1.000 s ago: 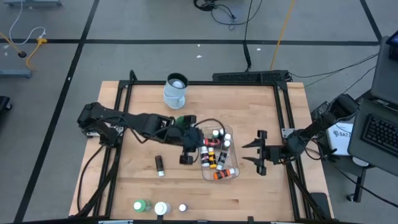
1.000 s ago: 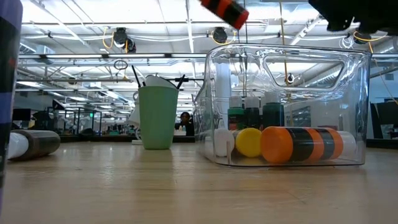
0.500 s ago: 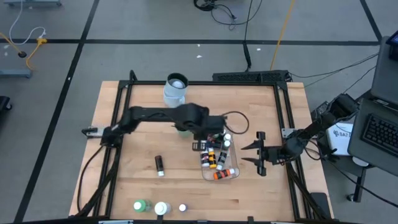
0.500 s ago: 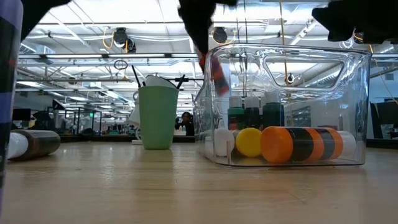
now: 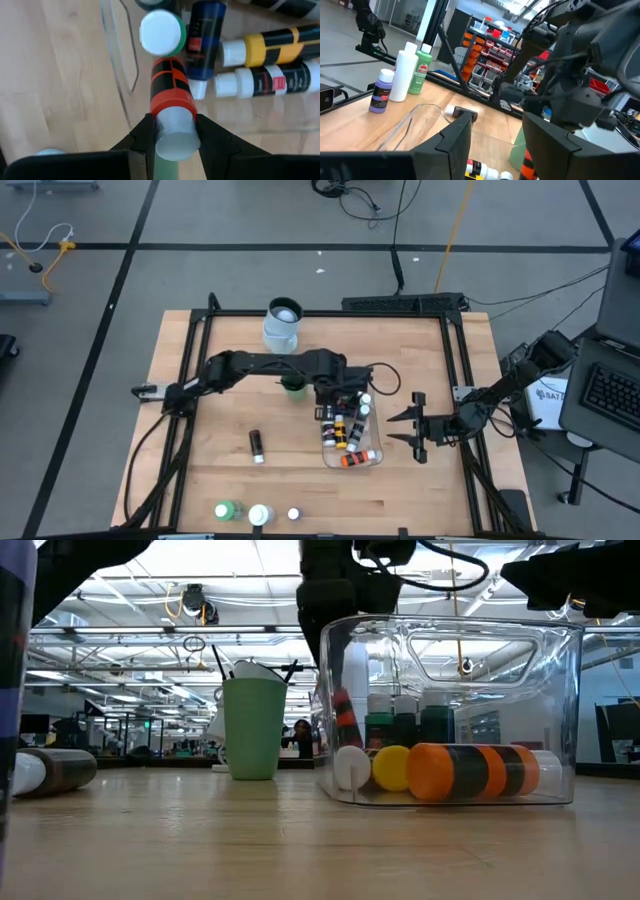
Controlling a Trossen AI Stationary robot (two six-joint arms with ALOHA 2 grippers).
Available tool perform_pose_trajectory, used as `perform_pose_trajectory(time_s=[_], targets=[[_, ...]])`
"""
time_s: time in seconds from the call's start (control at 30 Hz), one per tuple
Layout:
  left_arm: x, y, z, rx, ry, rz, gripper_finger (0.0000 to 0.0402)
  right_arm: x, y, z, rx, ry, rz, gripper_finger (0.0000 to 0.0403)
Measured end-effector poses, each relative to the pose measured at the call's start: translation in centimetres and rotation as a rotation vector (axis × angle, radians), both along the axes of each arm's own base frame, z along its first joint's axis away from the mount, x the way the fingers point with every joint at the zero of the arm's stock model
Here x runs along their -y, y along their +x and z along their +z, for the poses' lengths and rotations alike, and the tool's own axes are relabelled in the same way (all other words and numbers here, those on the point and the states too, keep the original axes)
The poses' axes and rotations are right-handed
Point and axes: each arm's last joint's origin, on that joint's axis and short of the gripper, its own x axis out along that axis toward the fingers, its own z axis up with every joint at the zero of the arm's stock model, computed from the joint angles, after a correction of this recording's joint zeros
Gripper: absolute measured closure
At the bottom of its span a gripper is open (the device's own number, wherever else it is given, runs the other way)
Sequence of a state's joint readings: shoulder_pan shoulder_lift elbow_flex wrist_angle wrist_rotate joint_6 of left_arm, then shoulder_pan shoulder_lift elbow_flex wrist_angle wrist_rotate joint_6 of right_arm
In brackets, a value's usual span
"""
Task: Pick & Place Paint Supplies
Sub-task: Put the small orange paint bottle into the transparent bin, then put the small brown paint bottle into the transparent bin
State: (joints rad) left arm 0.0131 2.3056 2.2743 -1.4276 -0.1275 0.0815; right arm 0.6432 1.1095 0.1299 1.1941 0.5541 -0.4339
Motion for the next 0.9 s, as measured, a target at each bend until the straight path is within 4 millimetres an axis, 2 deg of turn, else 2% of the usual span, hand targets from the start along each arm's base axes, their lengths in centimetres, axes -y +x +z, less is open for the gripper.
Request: perform_pose_trajectory(time_s=[0.43, 0.6, 0.77, 0.9], targets=[[-1.6, 1.4, -2.5, 0.012, -0.010, 0.057, 0.0273, 0.0, 0.0, -0.1, -0.007, -0.009, 0.000, 0.0234], [-2.1, 1.7, -2.4, 0.050, -0.038, 0.071, 0.0249, 0.0, 0.0, -0.1, -0.007, -0.010, 0.001, 0.0234], [-2.0, 1.8, -1.6, 0.063, 0.009, 0.040, 0.0214, 0.0, 0.0, -0.1, -0.008, -0.011, 0.000, 0.0234], [-1.5, 1.0, -0.3, 0.008, 0.052, 0.012, 0.0180, 0.0, 0.0, -0.1, -0.008, -0.011, 0.002, 0.0234]])
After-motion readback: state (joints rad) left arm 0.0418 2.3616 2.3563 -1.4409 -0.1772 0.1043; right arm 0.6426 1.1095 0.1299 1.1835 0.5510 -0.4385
